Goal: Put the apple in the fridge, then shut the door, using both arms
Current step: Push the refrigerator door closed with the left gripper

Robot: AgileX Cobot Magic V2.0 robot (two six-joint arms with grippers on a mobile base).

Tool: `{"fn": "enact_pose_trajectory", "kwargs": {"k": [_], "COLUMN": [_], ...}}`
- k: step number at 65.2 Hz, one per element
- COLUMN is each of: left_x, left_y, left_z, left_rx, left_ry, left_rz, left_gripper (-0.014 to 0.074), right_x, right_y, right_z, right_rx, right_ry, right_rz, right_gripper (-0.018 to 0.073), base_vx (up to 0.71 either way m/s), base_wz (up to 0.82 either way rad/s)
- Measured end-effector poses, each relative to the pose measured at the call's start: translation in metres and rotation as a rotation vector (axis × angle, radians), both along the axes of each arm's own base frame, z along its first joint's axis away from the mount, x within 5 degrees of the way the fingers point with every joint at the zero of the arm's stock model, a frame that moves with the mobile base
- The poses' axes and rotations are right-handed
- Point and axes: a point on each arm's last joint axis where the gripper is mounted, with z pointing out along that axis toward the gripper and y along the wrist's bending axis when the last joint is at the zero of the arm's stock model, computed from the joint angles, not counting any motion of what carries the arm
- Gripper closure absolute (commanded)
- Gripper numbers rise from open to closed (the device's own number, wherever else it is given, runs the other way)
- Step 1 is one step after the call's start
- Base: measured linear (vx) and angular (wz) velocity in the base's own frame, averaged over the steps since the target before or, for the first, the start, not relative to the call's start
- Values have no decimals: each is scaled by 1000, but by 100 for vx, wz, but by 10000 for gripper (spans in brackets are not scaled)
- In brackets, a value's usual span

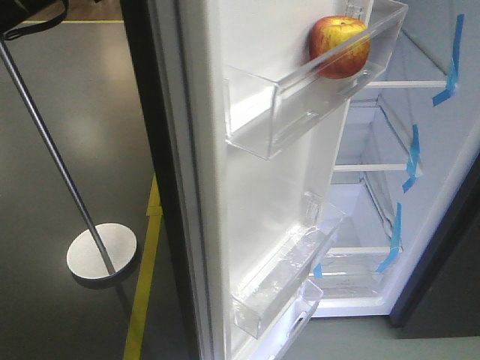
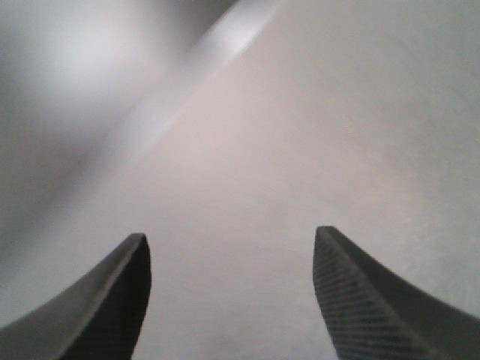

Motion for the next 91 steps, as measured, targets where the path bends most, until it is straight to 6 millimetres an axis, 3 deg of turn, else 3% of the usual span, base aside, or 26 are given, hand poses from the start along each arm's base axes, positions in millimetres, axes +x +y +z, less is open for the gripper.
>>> {"fn": "enact_pose_trajectory", "kwargs": {"k": [19, 27, 45, 55, 67, 77, 91], "left_x": [-37, -42, -12, -1, 8, 11, 12], "left_y": [-80, -83, -26, 8, 51, 89, 129], "left_z": [-7, -12, -13, -11, -9, -9, -19], "left_rx": [110, 180, 228, 254, 290, 349, 487], "left_ry": [-45, -75, -51, -40, -25, -16, 6], "left_rz": [-251, -294, -77, 52, 214, 333, 446], "left_gripper": [135, 135, 135, 135, 135, 135, 135], "right_x": [0, 0, 5, 27, 81, 138, 210], "right_y": [0, 0, -8, -22, -37, -48, -57], "right_z": [0, 0, 8, 17, 36, 53, 48], "right_rx": [0, -1, -3, 28, 9, 1, -7], "right_ry": [0, 0, -98, -171, -183, -177, -124], "right_rz": [0, 1, -98, -271, -450, -576, -680], "right_gripper": [523, 463, 156, 53, 51, 52, 52], "base_vx": [0, 0, 0, 0, 0, 0, 0], "base_wz": [0, 0, 0, 0, 0, 0, 0]}}
